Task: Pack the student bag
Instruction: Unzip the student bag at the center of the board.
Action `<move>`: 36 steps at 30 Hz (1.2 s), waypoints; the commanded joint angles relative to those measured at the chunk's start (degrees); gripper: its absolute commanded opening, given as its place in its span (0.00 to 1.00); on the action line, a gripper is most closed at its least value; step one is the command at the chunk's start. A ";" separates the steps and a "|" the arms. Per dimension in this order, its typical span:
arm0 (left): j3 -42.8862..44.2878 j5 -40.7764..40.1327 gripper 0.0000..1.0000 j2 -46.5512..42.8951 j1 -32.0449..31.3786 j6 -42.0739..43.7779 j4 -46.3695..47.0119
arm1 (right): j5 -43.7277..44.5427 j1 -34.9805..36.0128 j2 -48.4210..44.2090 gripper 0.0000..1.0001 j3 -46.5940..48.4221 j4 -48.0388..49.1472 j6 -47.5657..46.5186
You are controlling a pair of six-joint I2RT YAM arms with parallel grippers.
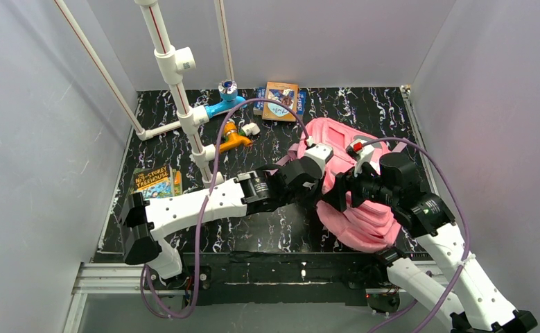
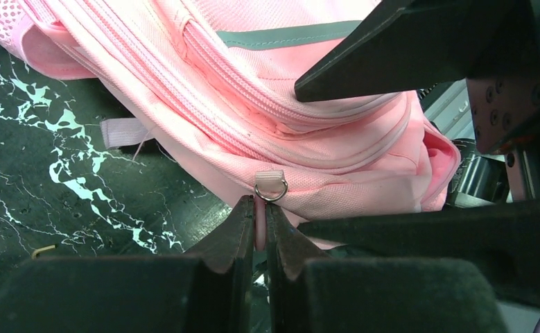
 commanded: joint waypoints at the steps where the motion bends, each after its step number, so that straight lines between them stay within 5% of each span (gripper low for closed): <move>1: 5.47 -1.47 0.00 -0.96 -0.05 -0.75 5.41 | 2.73 -0.06 1.39 0.70 1.24 -3.17 0.72; 6: 4.49 -6.55 0.00 -2.34 0.03 2.04 3.42 | 7.05 -0.06 2.06 0.02 3.04 -4.56 1.98; 10: -0.49 -14.25 0.00 -4.87 1.15 4.22 2.65 | 13.54 -0.06 3.43 0.01 8.01 -14.01 3.07; 17: -5.21 -13.90 0.00 -2.74 8.58 3.30 4.44 | 19.28 -0.06 0.49 0.01 15.28 -23.17 6.60; 24: 2.38 -15.11 0.00 6.26 11.34 9.96 6.80 | 15.23 -0.05 -1.33 0.01 15.27 -24.04 7.77; 31: 10.98 -10.96 0.00 11.39 12.47 11.99 -3.55 | 20.95 -0.06 3.73 0.01 15.96 -22.63 14.40; 36: 6.24 1.43 0.59 3.23 11.42 10.26 -3.88 | 16.90 -0.06 10.99 0.01 15.66 -14.68 17.08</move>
